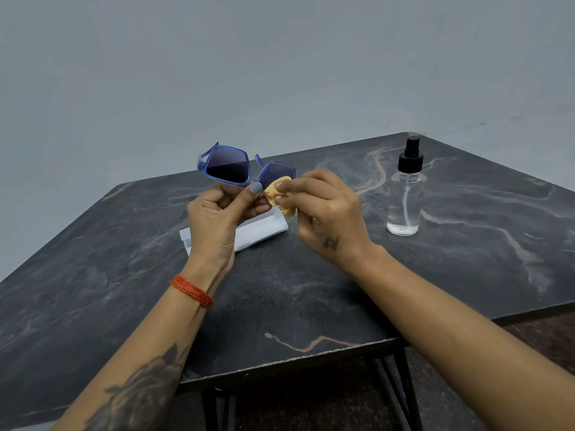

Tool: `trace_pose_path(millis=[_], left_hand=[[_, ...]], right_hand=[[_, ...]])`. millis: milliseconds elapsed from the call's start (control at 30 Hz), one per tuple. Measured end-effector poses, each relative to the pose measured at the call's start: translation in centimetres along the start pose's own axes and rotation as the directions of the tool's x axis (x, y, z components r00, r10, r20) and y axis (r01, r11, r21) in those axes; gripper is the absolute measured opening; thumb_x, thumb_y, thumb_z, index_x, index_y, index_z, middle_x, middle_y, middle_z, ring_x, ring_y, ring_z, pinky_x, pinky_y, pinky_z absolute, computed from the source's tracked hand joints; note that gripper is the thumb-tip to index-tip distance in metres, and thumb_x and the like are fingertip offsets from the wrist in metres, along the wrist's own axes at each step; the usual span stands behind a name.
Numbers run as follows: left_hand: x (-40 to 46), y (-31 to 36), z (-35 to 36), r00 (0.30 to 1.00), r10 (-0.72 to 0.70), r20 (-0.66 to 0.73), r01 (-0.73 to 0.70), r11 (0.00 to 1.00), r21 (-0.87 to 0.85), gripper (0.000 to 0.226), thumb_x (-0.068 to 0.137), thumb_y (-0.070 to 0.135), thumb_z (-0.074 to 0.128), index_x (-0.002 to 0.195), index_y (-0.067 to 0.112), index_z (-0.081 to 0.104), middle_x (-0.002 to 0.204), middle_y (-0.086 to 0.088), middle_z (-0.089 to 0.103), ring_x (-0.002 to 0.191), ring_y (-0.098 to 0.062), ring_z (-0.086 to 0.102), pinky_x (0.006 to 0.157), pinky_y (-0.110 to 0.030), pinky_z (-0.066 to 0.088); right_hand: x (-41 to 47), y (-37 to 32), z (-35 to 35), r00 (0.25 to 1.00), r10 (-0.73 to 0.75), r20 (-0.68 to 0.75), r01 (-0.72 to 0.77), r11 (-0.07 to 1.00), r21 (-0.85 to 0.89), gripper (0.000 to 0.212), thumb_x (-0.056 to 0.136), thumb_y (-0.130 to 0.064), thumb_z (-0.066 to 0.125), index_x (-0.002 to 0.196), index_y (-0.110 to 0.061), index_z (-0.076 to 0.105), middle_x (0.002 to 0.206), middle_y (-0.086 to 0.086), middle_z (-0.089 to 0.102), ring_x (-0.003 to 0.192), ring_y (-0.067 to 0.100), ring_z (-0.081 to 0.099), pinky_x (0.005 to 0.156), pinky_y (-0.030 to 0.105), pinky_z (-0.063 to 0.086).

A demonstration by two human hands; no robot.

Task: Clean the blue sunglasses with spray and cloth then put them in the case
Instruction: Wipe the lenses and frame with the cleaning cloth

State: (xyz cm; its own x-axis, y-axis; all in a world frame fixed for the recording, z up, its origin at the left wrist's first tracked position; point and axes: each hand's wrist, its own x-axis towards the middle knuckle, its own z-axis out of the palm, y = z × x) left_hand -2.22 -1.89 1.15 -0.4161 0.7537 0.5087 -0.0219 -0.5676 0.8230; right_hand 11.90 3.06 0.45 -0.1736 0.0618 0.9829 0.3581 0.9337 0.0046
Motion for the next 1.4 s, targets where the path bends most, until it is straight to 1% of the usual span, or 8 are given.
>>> trace_pose_path(millis=[100, 233, 400, 600, 833, 1033, 1167, 1400], left_hand=[[0.0, 0.01, -0.07, 1.0, -0.005, 0.001, 0.005, 1.0, 0.012, 0.014, 0.067, 0.018, 0.072, 0.072, 0.007, 0.065, 0.064, -0.003, 0.072, 0.064, -0.018, 0.07, 0.065, -0.024, 0.057], [0.05, 0.02, -0.04, 1.0, -0.004, 0.012, 0.003, 1.0, 0.018, 0.017, 0.067, 0.018, 0.072, 0.076, 0.005, 0.064, 0.065, -0.004, 0.072, 0.065, -0.019, 0.071, 0.065, -0.024, 0.057], [-0.17, -0.15, 0.14, 0.999, 0.024, 0.044, -0.026, 0.999, 0.046, 0.012, 0.07, 0.015, 0.072, 0.075, 0.006, 0.066, 0.067, -0.001, 0.073, 0.065, -0.019, 0.071, 0.064, -0.024, 0.056], [-0.09, -0.06, 0.0, 0.999, 0.021, 0.026, -0.021, 1.0, 0.01, 0.013, 0.069, 0.015, 0.072, 0.071, 0.006, 0.063, 0.068, 0.0, 0.073, 0.066, -0.019, 0.071, 0.064, -0.027, 0.057], [-0.09, -0.1, -0.04, 1.0, 0.004, -0.001, -0.004, 1.0, 0.006, 0.007, 0.067, 0.016, 0.072, 0.067, 0.012, 0.067, 0.063, -0.002, 0.071, 0.061, -0.017, 0.07, 0.061, -0.022, 0.056], [-0.17, -0.11, -0.03, 1.0, 0.005, 0.015, -0.005, 1.0, 0.018, 0.012, 0.069, 0.016, 0.071, 0.073, 0.007, 0.065, 0.064, -0.004, 0.072, 0.063, -0.018, 0.07, 0.063, -0.023, 0.056], [-0.22, -0.06, 0.03, 0.999, 0.01, 0.031, -0.011, 0.999, 0.035, 0.013, 0.069, 0.015, 0.071, 0.075, 0.005, 0.065, 0.066, -0.003, 0.072, 0.064, -0.019, 0.07, 0.063, -0.024, 0.056], [-0.15, 0.05, 0.18, 1.0, 0.019, 0.019, -0.018, 1.0, -0.006, 0.012, 0.069, 0.014, 0.071, 0.069, 0.006, 0.063, 0.066, 0.0, 0.072, 0.065, -0.017, 0.071, 0.063, -0.026, 0.057]], right_hand=[[0.09, 0.1, -0.19, 0.997, 0.074, -0.027, -0.075, 0.997, -0.027, 0.022, 0.07, 0.011, 0.055, 0.069, -0.001, 0.073, 0.08, 0.007, 0.073, 0.067, 0.027, 0.062, 0.064, 0.022, 0.045], [0.38, 0.07, -0.25, 0.991, 0.127, -0.049, -0.13, 0.99, -0.061, 0.023, 0.077, 0.009, 0.052, 0.083, 0.002, 0.073, 0.088, 0.013, 0.072, 0.075, 0.03, 0.064, 0.072, 0.023, 0.046], [0.14, -0.35, -0.02, 0.998, 0.015, 0.059, -0.012, 0.998, -0.061, 0.026, 0.08, 0.013, 0.055, 0.101, 0.006, 0.069, 0.104, 0.019, 0.068, 0.085, 0.034, 0.063, 0.077, 0.033, 0.053], [-0.02, -0.12, -0.05, 0.997, -0.058, 0.056, 0.057, 0.998, 0.015, 0.021, 0.077, 0.013, 0.06, 0.087, 0.001, 0.074, 0.095, 0.014, 0.072, 0.075, 0.031, 0.065, 0.069, 0.028, 0.053], [0.01, 0.06, -0.1, 1.0, 0.009, -0.025, -0.009, 1.0, 0.003, 0.022, 0.068, 0.014, 0.056, 0.064, 0.0, 0.072, 0.078, 0.008, 0.073, 0.064, 0.029, 0.063, 0.058, 0.025, 0.05], [0.23, -0.11, -0.22, 0.992, 0.116, -0.043, -0.119, 0.991, -0.062, 0.024, 0.076, 0.01, 0.052, 0.082, 0.002, 0.073, 0.087, 0.012, 0.072, 0.074, 0.031, 0.063, 0.068, 0.026, 0.049], [0.2, -0.46, -0.07, 0.998, 0.054, 0.041, -0.051, 0.996, -0.071, 0.027, 0.082, 0.011, 0.05, 0.098, 0.005, 0.07, 0.103, 0.019, 0.068, 0.084, 0.035, 0.062, 0.077, 0.03, 0.05], [0.15, -0.27, -0.11, 0.998, -0.046, 0.053, 0.044, 0.999, 0.029, 0.022, 0.078, 0.01, 0.056, 0.086, 0.002, 0.074, 0.095, 0.013, 0.072, 0.075, 0.03, 0.065, 0.069, 0.028, 0.053]])
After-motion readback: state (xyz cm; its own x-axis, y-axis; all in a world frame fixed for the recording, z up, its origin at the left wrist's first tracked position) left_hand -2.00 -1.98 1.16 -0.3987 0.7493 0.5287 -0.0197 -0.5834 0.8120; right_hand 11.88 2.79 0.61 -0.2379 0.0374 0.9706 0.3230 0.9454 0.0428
